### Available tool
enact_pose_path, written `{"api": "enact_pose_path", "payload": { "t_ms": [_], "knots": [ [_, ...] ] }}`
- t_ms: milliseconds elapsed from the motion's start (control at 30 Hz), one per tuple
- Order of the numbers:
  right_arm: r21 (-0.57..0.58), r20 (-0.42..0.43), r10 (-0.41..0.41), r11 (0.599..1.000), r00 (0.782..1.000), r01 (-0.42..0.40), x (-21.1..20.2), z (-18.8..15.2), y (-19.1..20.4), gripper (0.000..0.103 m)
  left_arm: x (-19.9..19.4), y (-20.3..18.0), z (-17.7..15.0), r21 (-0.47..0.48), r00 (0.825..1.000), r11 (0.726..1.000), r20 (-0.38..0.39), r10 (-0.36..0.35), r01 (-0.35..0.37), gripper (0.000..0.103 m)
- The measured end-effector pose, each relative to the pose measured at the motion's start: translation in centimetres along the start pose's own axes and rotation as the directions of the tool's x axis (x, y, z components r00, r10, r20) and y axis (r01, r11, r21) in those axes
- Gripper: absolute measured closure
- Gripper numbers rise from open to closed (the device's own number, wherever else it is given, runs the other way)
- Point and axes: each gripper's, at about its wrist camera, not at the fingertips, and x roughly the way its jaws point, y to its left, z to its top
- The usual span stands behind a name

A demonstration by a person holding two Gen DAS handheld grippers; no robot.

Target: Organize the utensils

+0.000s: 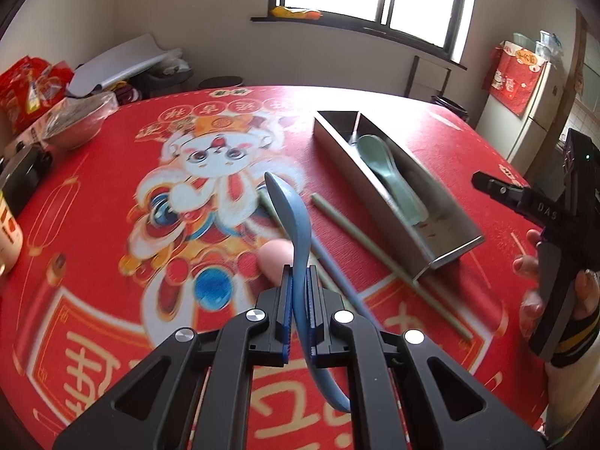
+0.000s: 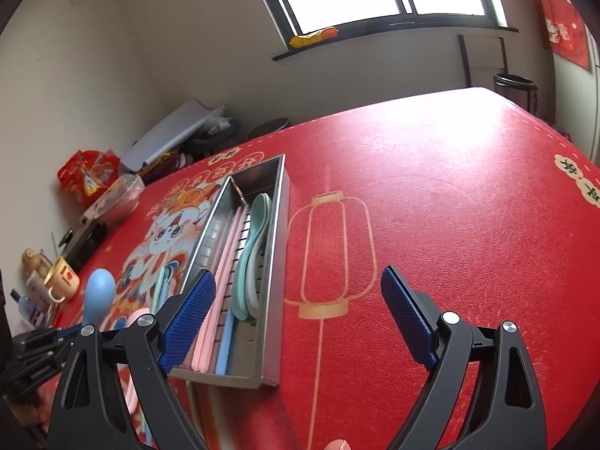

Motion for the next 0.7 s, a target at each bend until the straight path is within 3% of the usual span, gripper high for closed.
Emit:
{"api": "enact_pose_path", "payload": {
  "t_ms": [100,300,700],
  "knots": [
    [0.003,0.004,-0.042,0.999,0.999,0.042,0.0,0.2,-0.5,0.016,1.2,-3.2,2.5,0.038,0.999,0.998,0.007,-0.046,0.045,0.096],
    [0.038,0.001,-0.046,0.998,0.999,0.046,0.2,0.5,-1.8,0.016,5.6,-7.6,6.6,0.052,0.995,0.995,-0.04,-0.086,0.088,0.096],
    [0.079,-0.046,-0.07,0.994,0.996,0.074,1.3,0.3,-3.0,0.016,13.6,-9.3,10.3,0.082,0.987,0.996,-0.156,0.037,-0.024,0.096]
  ]
}}
